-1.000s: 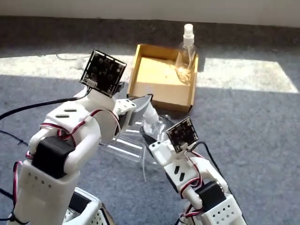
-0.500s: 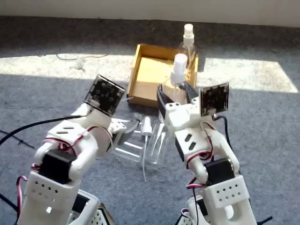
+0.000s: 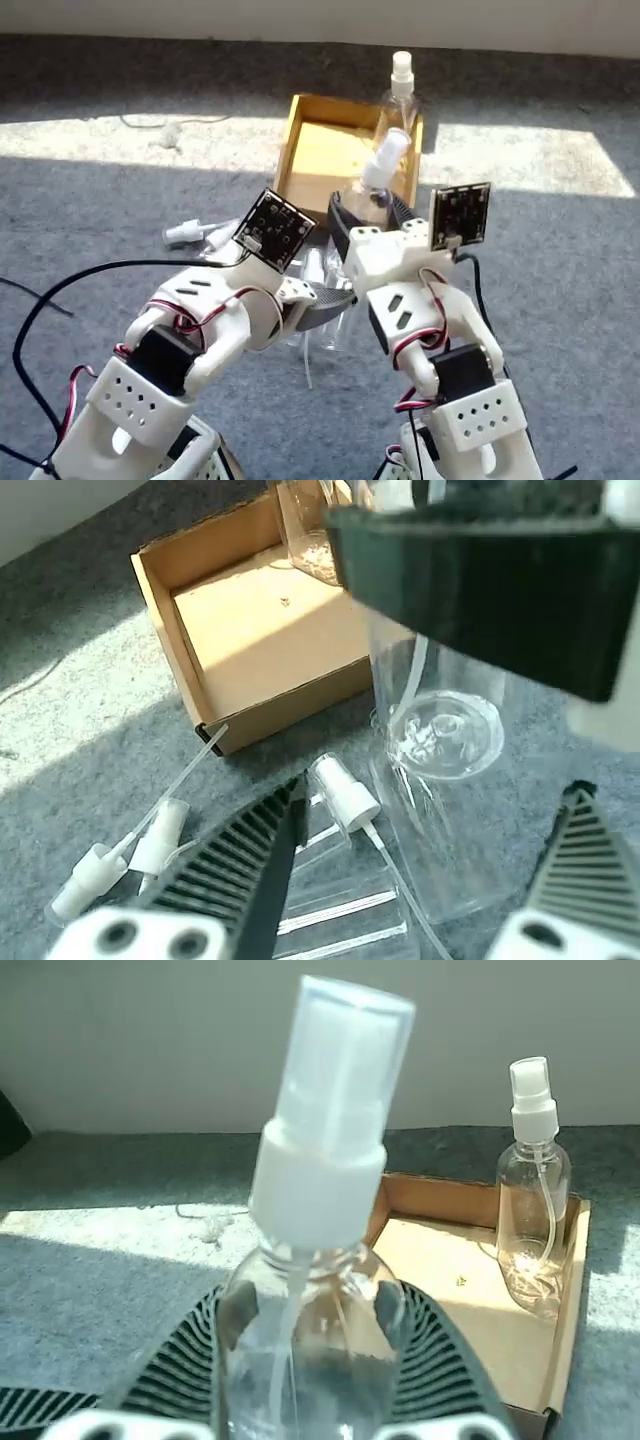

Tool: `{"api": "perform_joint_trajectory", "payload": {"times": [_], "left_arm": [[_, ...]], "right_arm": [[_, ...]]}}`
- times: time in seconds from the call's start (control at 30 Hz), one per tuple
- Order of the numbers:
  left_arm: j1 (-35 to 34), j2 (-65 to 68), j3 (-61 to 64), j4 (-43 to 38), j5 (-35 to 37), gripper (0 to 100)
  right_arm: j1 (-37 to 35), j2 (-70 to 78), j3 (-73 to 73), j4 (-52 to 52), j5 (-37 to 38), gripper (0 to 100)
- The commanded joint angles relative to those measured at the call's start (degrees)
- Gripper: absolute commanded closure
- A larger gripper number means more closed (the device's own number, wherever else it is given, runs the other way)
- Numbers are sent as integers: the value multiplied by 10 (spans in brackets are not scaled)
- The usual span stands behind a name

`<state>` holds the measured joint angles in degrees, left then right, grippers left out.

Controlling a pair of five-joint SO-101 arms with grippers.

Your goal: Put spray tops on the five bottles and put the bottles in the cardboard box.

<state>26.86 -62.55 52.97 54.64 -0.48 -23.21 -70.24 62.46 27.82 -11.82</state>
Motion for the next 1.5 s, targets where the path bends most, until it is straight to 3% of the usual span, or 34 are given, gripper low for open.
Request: {"api": "perform_joint_trajectory", "payload": {"times": [0.0,0.13,0.43,0.7,0.9,1.23,1.47], "left_arm": [[6,0,0,-51,5,649],[6,0,7,-68,5,649],[4,0,34,-73,2,649],[58,0,44,-79,4,649],[42,0,65,-81,1,649],[8,32,65,-105,0,668],[7,57,65,-123,-13,669]], "right_arm": [[-5,-45,10,36,-3,994],[-5,-79,3,124,-3,994],[-5,-99,-41,205,-2,994],[-5,-97,-56,211,-2,994],[-5,-97,-67,213,19,994],[-61,-97,-144,327,22,994],[-61,-97,-145,328,24,994]]}}
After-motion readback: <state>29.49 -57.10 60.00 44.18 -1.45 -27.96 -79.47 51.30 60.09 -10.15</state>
